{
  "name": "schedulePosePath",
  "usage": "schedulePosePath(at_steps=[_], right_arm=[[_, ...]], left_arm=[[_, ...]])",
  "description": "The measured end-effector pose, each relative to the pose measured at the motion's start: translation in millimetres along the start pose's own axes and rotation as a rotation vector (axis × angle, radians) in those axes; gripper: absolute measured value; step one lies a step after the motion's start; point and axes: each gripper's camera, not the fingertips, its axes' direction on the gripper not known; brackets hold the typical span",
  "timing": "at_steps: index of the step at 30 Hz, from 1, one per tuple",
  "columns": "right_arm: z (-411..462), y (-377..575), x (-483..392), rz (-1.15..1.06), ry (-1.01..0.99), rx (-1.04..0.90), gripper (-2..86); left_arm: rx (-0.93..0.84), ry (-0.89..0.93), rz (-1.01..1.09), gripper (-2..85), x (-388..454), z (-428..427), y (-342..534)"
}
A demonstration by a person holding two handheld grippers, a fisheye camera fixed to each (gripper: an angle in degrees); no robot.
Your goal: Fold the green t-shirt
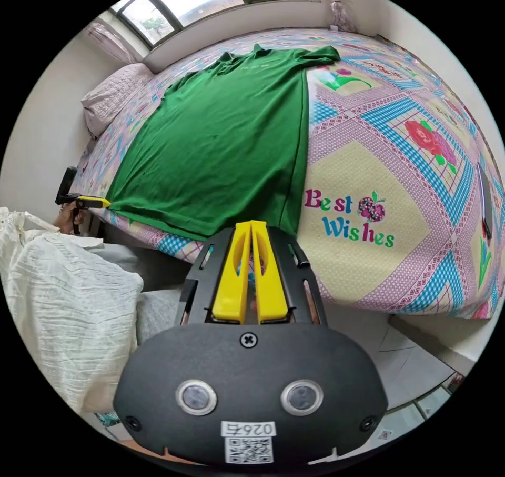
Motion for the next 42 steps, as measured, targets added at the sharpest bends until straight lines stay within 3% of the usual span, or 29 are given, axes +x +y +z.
schedulePosePath(at_steps=[3, 8, 13, 16, 24, 31, 35, 38, 42], right_arm=[[-14, 33, 24, 0.101, -0.086, 0.067, -0.9], [-48, 55, 42, 0.221, -0.061, 0.137, -0.9], [-77, -3, 51, 0.279, -0.157, 0.412, -1.0], [-73, -63, 54, 0.273, -0.185, 0.470, -0.6], [-43, -220, 81, 0.315, 0.000, 0.423, 2.9], [-7, -323, 123, 0.495, 0.003, 0.366, 5.9], [16, -356, 115, 0.489, 0.042, 0.285, 5.6], [18, -368, 93, 0.466, 0.149, 0.293, 1.1], [4, -370, 80, 0.463, 0.064, 0.336, -1.5]], left_arm=[[0.003, -0.009, -0.015, -0.9, 0, -15, 13], [0.218, -0.071, -0.021, -1.0, 15, -73, 22], [0.412, -0.250, 0.116, -1.0, 52, -105, -55], [0.474, -0.289, 0.169, -1.0, 70, -97, -116], [0.401, -0.449, 0.249, -1.0, 86, -45, -229], [0.359, -0.306, 0.147, -1.0, 47, -30, -255], [0.320, -0.276, 0.130, -1.0, 32, -23, -257], [0.283, -0.268, 0.127, -1.0, 21, -17, -256], [0.321, -0.224, 0.115, -1.0, 8, -16, -250]])
